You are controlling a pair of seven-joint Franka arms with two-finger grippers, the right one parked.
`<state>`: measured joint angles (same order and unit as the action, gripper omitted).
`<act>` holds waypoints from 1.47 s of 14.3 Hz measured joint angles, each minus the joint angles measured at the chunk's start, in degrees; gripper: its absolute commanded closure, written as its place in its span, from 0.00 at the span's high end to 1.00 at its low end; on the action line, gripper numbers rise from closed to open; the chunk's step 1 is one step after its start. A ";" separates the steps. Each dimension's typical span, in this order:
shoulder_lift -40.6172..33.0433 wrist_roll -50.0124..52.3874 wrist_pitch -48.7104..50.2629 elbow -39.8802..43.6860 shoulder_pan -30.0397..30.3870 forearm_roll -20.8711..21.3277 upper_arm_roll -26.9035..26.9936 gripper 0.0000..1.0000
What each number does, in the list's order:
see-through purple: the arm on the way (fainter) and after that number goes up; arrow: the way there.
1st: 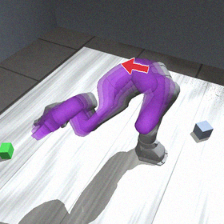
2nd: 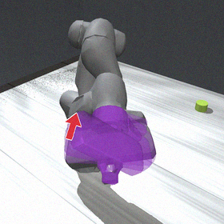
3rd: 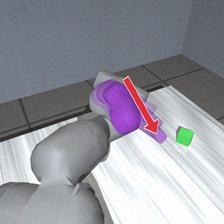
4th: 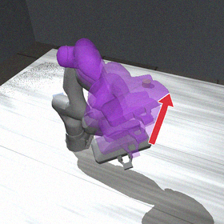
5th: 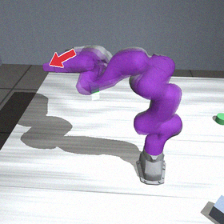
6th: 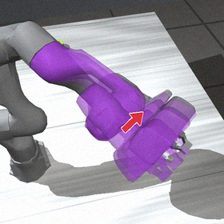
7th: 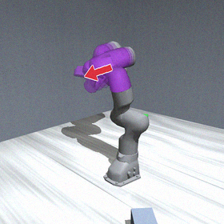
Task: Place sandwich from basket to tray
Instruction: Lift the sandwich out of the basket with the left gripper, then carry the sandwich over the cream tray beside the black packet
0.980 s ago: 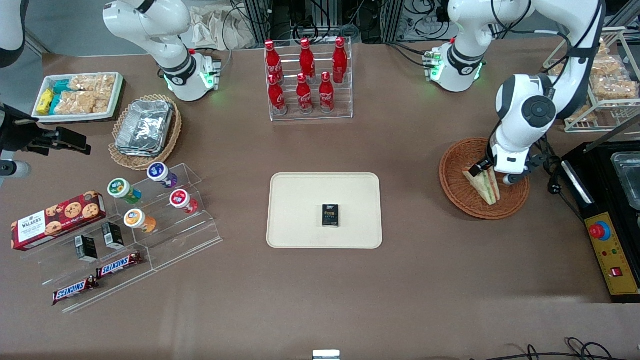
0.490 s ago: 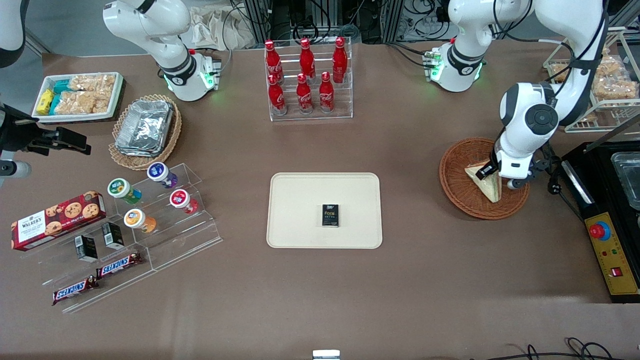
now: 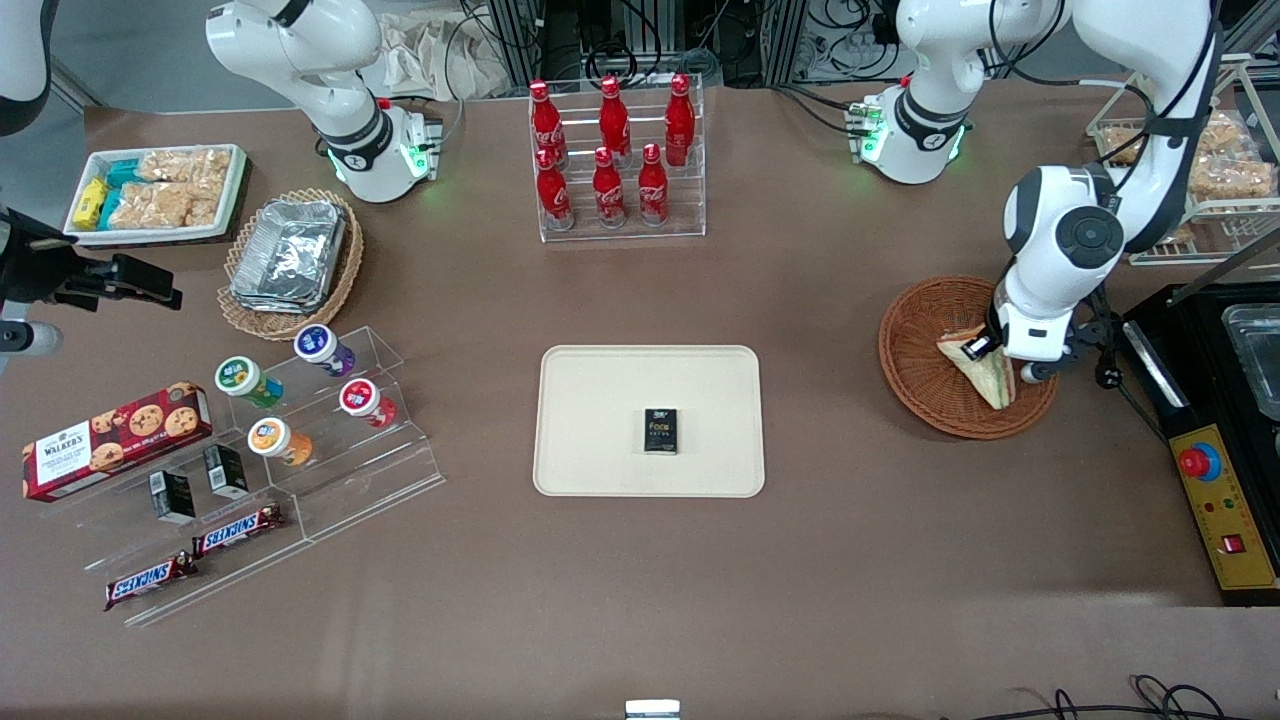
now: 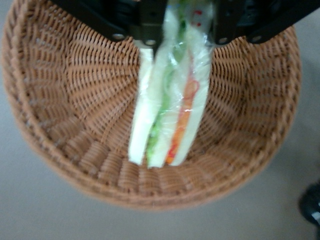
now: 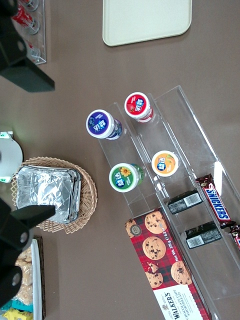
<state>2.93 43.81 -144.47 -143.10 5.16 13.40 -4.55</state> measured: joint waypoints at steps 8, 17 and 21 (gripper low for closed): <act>-3.80 -19.81 38.94 28.70 -0.08 -4.99 -0.20 0.00; 2.26 -21.12 50.07 46.94 -5.67 -9.08 -9.24 0.00; 8.56 -15.18 44.72 48.62 -7.80 -9.62 -15.48 0.00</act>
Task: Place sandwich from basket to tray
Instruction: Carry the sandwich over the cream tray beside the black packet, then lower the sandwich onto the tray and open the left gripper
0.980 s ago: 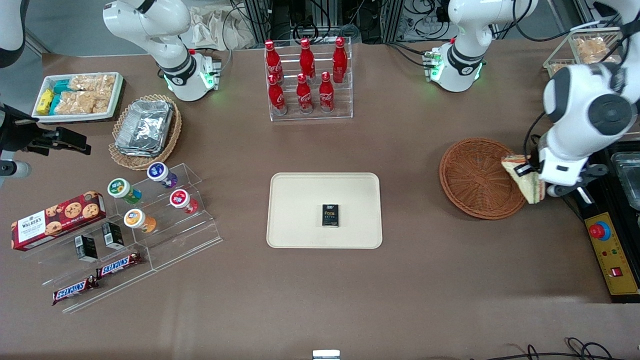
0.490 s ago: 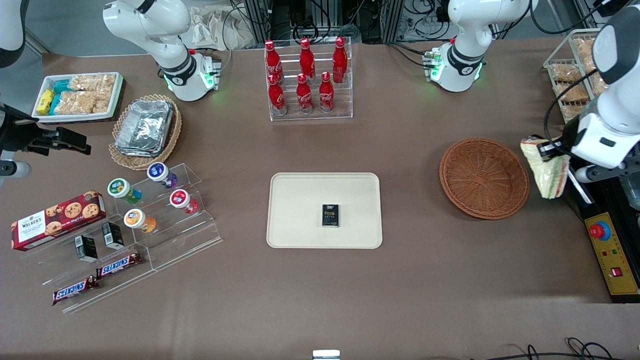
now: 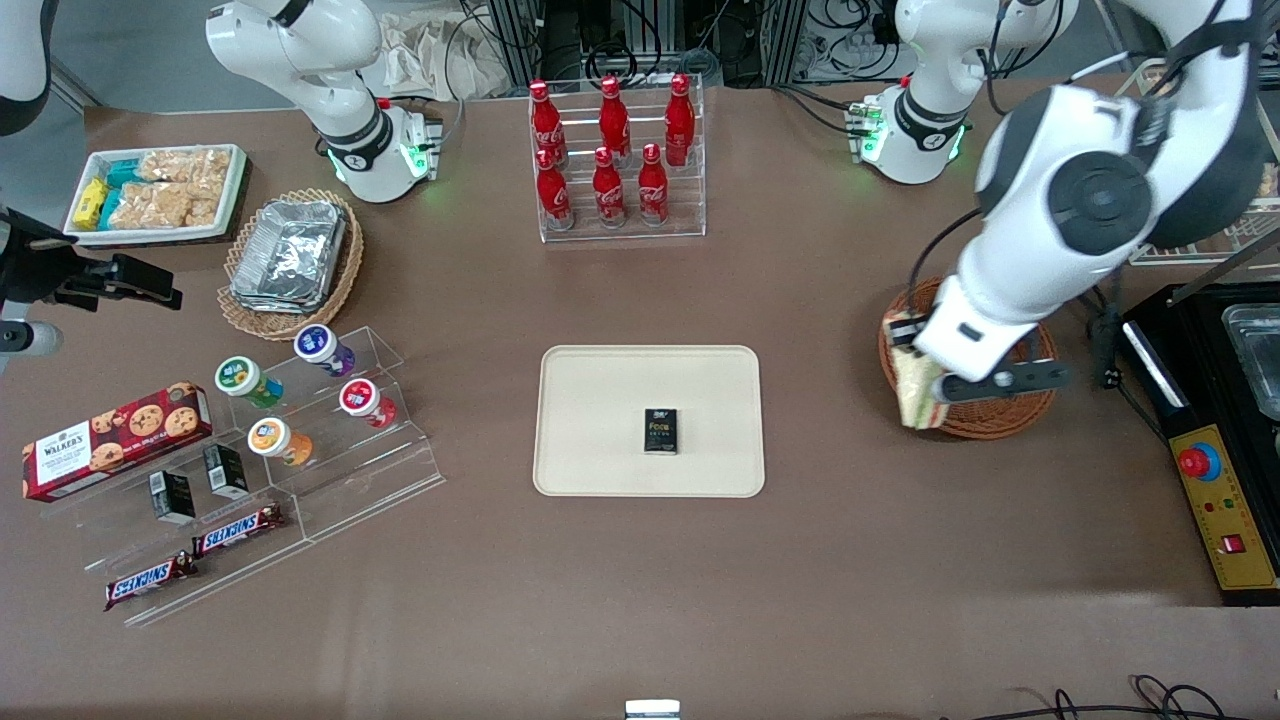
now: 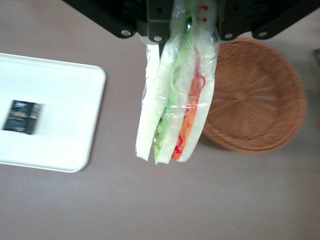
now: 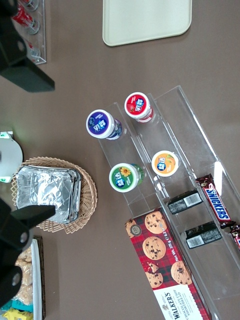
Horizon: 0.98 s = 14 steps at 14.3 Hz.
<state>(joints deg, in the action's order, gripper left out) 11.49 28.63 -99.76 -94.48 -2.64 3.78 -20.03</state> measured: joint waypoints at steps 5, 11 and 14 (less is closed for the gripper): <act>9.57 4.06 -8.23 -0.04 -8.21 0.20 -0.87 0.00; 22.37 7.51 -16.84 -0.05 -14.21 7.94 -0.81 0.00; 25.86 11.89 -19.52 0.06 -16.03 11.66 -0.80 0.00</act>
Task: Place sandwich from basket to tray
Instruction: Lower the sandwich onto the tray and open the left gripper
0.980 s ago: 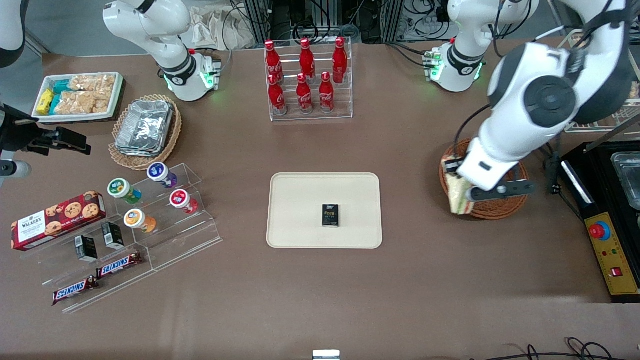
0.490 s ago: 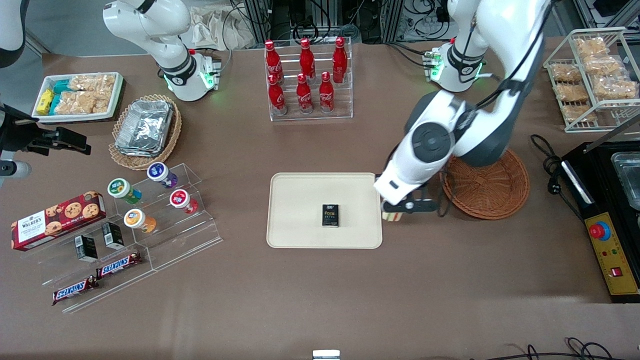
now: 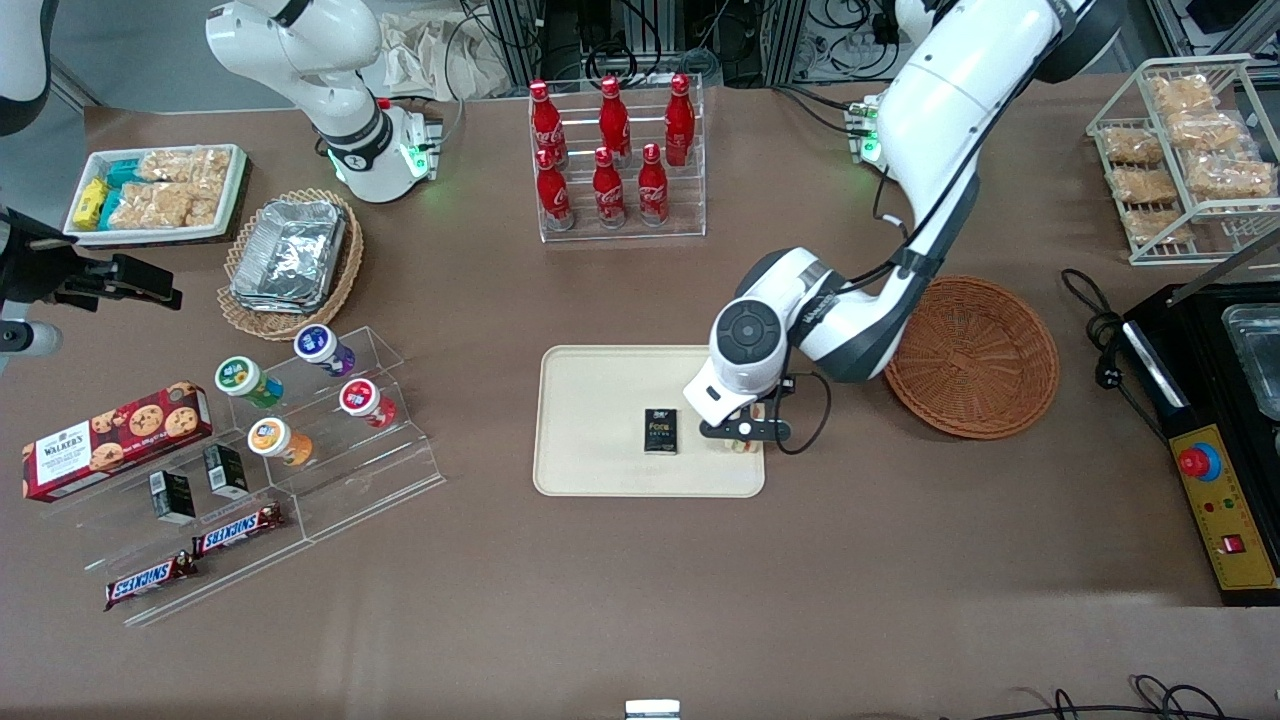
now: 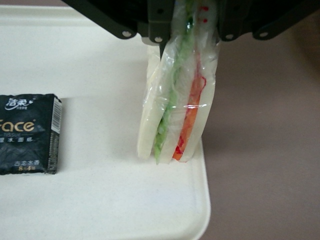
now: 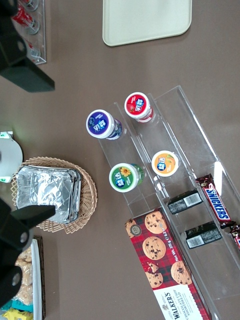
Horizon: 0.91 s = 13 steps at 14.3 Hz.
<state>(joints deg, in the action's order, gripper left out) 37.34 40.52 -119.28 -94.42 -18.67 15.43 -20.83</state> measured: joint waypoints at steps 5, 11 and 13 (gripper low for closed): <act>0.86 1.13 -0.47 0.36 -0.40 0.84 0.18 1.00; 0.82 1.26 -0.46 1.10 -0.30 0.88 0.26 1.00; 0.62 1.46 -0.43 1.57 -0.15 0.87 0.28 1.00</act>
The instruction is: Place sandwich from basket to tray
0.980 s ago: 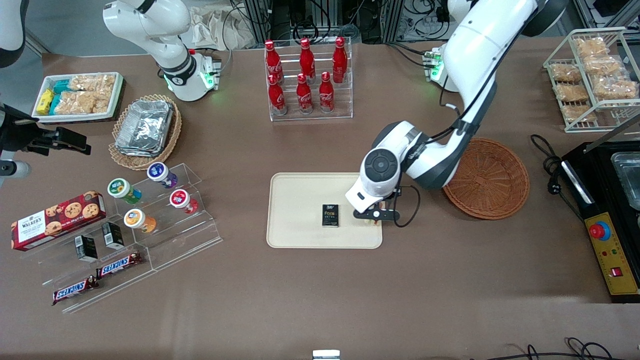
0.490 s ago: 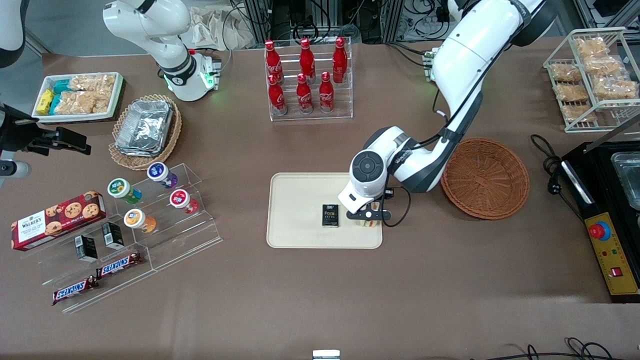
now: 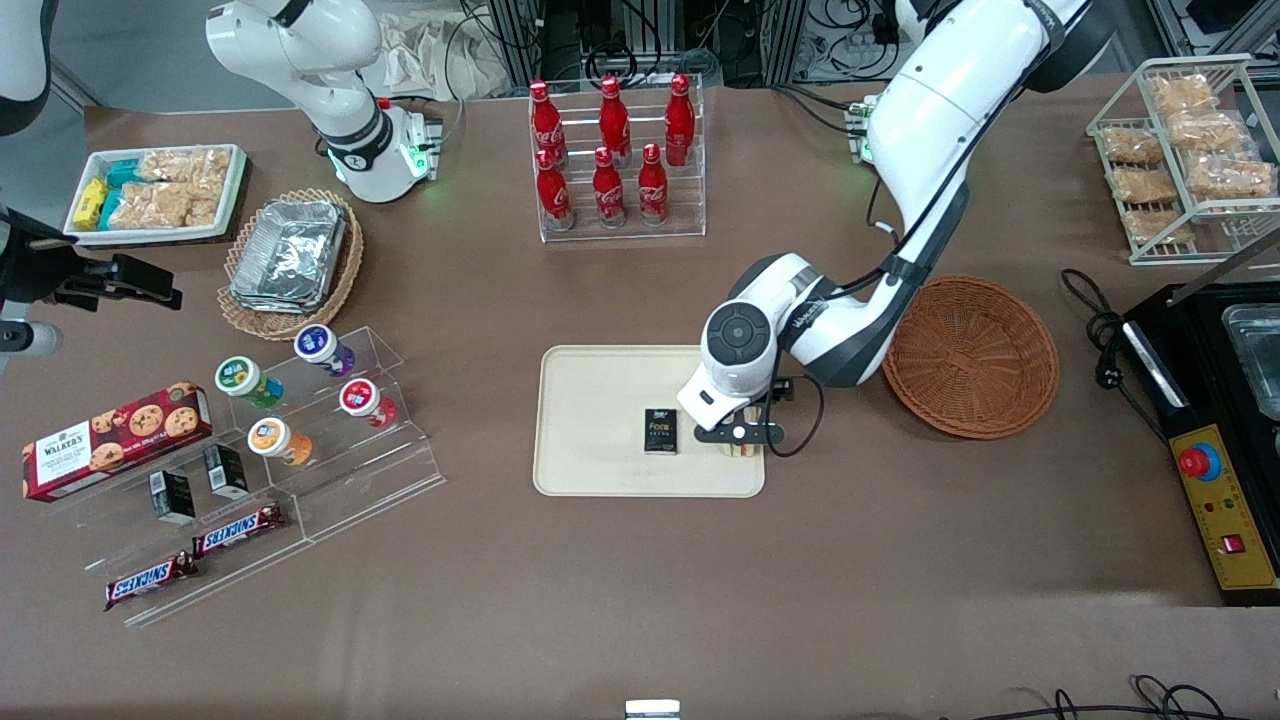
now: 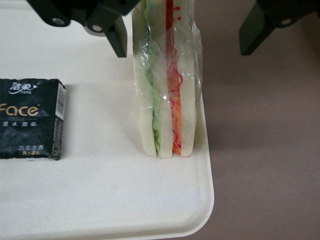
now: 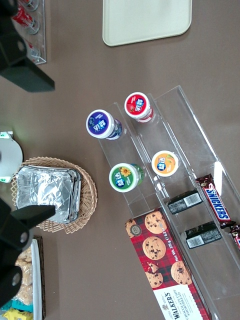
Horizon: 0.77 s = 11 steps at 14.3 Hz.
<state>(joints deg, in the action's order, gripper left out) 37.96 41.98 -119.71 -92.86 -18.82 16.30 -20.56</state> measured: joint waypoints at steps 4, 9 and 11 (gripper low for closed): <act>-2.87 0.36 -0.01 1.94 2.23 -3.58 0.11 1.00; -13.22 0.33 6.94 4.43 8.65 -5.91 0.32 1.00; -16.59 0.21 8.80 6.17 11.60 -7.55 0.39 1.00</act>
<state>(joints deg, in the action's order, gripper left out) 21.37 42.19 -110.91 -86.68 -7.21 8.76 -20.17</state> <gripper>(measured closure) 0.000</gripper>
